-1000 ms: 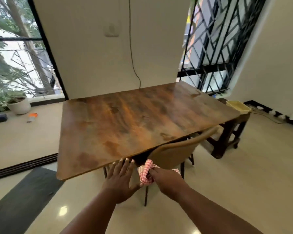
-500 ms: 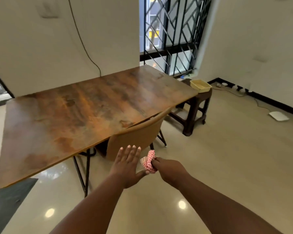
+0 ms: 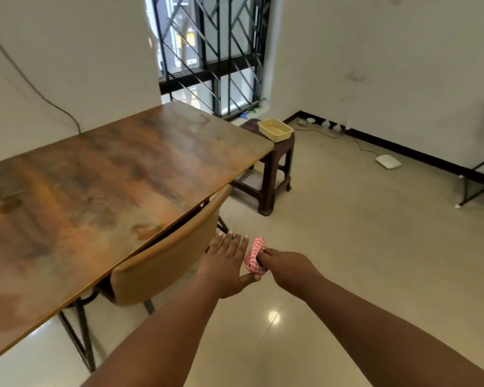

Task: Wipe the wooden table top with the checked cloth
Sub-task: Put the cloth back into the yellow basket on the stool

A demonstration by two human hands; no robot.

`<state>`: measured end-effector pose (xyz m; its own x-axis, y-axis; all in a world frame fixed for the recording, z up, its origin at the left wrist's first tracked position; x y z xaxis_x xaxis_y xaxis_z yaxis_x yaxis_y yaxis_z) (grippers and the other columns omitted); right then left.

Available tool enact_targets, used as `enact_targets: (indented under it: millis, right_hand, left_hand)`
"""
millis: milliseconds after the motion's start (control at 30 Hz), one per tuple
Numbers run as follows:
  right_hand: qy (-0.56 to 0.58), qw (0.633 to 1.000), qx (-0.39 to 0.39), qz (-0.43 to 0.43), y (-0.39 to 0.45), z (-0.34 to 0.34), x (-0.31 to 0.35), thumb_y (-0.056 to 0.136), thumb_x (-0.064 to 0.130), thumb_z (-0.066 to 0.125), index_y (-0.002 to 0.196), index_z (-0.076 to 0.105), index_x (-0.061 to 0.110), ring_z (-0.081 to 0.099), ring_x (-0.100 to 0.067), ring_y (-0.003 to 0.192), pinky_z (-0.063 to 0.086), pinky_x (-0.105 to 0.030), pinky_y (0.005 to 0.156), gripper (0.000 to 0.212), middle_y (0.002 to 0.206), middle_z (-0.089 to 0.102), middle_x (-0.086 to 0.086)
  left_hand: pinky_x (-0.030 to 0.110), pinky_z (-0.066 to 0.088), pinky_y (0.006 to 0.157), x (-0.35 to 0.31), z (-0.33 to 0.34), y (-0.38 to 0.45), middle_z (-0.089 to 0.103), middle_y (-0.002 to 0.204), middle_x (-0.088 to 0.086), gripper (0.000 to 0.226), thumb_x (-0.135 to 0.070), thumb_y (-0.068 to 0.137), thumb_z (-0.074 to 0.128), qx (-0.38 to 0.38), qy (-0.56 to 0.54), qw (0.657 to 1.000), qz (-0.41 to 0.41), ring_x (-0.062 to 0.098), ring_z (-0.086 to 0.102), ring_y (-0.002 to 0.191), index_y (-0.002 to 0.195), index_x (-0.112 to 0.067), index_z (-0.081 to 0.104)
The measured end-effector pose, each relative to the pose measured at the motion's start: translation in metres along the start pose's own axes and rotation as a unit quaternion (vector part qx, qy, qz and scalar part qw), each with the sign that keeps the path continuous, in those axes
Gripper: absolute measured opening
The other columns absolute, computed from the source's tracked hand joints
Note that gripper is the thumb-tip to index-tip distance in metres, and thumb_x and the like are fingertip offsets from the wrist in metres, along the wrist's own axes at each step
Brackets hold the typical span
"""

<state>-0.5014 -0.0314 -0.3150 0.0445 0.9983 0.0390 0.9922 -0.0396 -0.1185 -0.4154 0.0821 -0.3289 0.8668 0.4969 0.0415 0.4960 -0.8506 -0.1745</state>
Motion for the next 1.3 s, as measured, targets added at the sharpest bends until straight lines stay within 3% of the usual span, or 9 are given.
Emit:
enact_targets:
  millis: [100, 333, 933, 1300]
  right_hand:
    - [0.000, 1.000, 0.008, 0.029, 0.004, 0.002, -0.031, 0.089, 0.007, 0.044, 0.137, 0.035, 0.021, 0.062, -0.030, 0.086, 0.042, -0.033, 0.058, 0.051, 0.133, 0.052, -0.007]
    - [0.018, 0.998, -0.012, 0.052, 0.024, 0.008, -0.101, 0.092, 0.011, 0.044, 0.137, 0.035, 0.021, 0.063, -0.031, 0.091, 0.053, -0.038, 0.068, 0.047, 0.132, 0.054, -0.009]
    - [0.063, 0.997, -0.044, -0.009, 0.081, -0.008, -0.339, 0.091, 0.009, 0.041, 0.138, 0.036, 0.022, 0.061, -0.031, 0.083, 0.037, -0.031, 0.056, 0.049, 0.130, 0.055, -0.007]
    - [0.052, 0.998, -0.038, -0.021, 0.156, -0.008, -0.427, 0.092, 0.009, 0.040, 0.138, 0.036, 0.021, 0.061, -0.030, 0.082, 0.036, -0.031, 0.057, 0.048, 0.127, 0.056, -0.008]
  left_hand:
    - [0.046, -0.014, 0.117, -0.008, -0.004, 0.029, -0.018, 0.159, 0.011, 0.093, -0.076, 0.088, 0.010, 0.009, 0.007, 1.000, 0.010, 0.026, -0.025, 0.143, 0.149, -0.013, -0.020]
    - [0.040, -0.026, 0.108, -0.023, -0.005, 0.097, -0.017, 0.159, 0.009, 0.094, -0.078, 0.086, 0.011, 0.014, 0.005, 1.000, 0.012, 0.025, -0.025, 0.143, 0.150, -0.016, -0.019]
    - [0.041, -0.021, 0.113, -0.096, -0.035, 0.313, -0.016, 0.159, 0.010, 0.101, -0.082, 0.080, 0.004, 0.028, -0.023, 0.994, -0.100, 0.024, -0.021, 0.145, 0.150, -0.012, -0.016]
    - [0.040, -0.021, 0.112, -0.073, -0.032, 0.431, -0.015, 0.160, 0.009, 0.101, -0.082, 0.081, 0.006, 0.014, -0.035, 0.992, -0.120, 0.023, -0.022, 0.145, 0.150, -0.011, -0.015]
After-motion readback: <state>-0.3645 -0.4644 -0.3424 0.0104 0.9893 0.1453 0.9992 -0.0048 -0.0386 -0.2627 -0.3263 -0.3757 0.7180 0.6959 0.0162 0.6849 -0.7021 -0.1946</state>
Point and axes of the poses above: each hand's wrist, its own y-axis towards the middle knuckle, its own z-axis out of the palm, x = y × z, the point moved 5 cm from there along y, towards the middle knuckle
